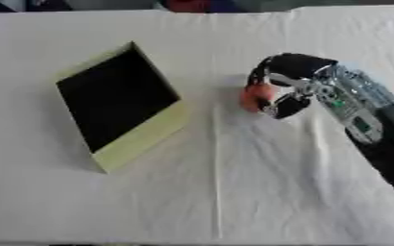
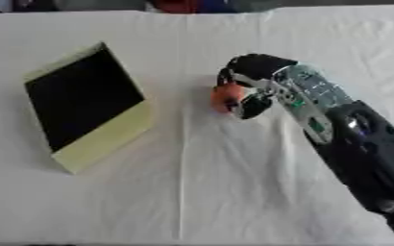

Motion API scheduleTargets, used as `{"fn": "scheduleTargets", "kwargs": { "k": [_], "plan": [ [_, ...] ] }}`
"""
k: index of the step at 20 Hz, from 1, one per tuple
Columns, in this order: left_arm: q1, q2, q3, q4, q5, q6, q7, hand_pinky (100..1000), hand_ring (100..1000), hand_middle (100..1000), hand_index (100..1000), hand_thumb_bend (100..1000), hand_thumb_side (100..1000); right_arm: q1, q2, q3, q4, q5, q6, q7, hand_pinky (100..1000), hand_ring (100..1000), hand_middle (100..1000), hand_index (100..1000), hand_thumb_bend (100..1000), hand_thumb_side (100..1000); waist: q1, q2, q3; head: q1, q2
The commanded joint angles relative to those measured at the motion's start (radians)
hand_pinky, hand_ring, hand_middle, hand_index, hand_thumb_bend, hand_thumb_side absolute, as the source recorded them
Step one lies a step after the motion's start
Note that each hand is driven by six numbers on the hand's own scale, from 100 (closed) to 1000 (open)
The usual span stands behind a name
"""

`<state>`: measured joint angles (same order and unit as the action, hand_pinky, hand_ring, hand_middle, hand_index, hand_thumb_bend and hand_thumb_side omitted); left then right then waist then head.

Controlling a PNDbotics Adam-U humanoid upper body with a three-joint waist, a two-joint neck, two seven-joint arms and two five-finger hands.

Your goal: Pick up objects on the table and place them in the box.

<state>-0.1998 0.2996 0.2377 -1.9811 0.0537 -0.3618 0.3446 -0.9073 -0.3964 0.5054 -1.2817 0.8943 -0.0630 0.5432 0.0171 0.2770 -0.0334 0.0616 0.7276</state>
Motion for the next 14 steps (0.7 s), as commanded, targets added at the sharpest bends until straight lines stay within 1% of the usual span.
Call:
{"fn": "scheduleTargets", "kwargs": {
  "k": [1, 4, 6, 8, 10, 11, 14],
  "plan": [
    [-0.007, 0.012, 0.002, -0.019, 0.003, -0.002, -0.006, 566, 689, 754, 761, 100, 665, -0.021, 0.000, -0.003, -0.002, -0.009, 0.003, -0.016, 876, 859, 537, 757, 100, 100, 0.002, -0.016, 0.001, -0.001, -0.011],
    [-0.007, 0.011, 0.003, -0.019, 0.003, -0.002, -0.007, 567, 690, 754, 761, 100, 664, -0.023, 0.004, -0.004, -0.003, -0.022, 0.015, -0.031, 863, 845, 531, 752, 100, 100, 0.002, -0.017, 0.001, -0.002, -0.010],
    [-0.008, 0.011, 0.003, -0.019, 0.003, -0.002, -0.007, 567, 690, 754, 761, 100, 662, -0.025, 0.007, -0.006, -0.006, -0.045, 0.030, -0.040, 847, 831, 524, 745, 100, 100, 0.001, -0.017, 0.000, -0.002, -0.010],
    [-0.007, 0.010, 0.004, -0.019, 0.004, -0.001, -0.007, 567, 690, 754, 761, 100, 663, -0.025, 0.007, -0.010, -0.013, -0.078, 0.054, -0.056, 822, 808, 494, 714, 100, 101, 0.000, -0.018, -0.001, -0.001, -0.010],
    [-0.007, 0.010, 0.005, -0.019, 0.004, -0.001, -0.007, 567, 691, 754, 761, 100, 663, -0.025, 0.006, -0.013, -0.024, -0.107, 0.083, -0.074, 815, 801, 484, 703, 100, 120, -0.001, -0.018, -0.001, -0.002, -0.011],
    [-0.007, 0.011, 0.005, -0.019, 0.004, -0.001, -0.007, 567, 691, 754, 761, 100, 663, -0.026, 0.005, -0.013, -0.030, -0.115, 0.097, -0.084, 803, 788, 470, 686, 100, 138, -0.002, -0.019, -0.001, -0.002, -0.011],
    [-0.006, 0.010, 0.004, -0.019, 0.005, 0.000, -0.008, 567, 690, 754, 759, 100, 663, -0.027, 0.007, -0.017, -0.044, -0.124, 0.133, -0.113, 794, 779, 458, 672, 100, 165, -0.003, -0.022, -0.001, -0.002, -0.012]
  ]
}}
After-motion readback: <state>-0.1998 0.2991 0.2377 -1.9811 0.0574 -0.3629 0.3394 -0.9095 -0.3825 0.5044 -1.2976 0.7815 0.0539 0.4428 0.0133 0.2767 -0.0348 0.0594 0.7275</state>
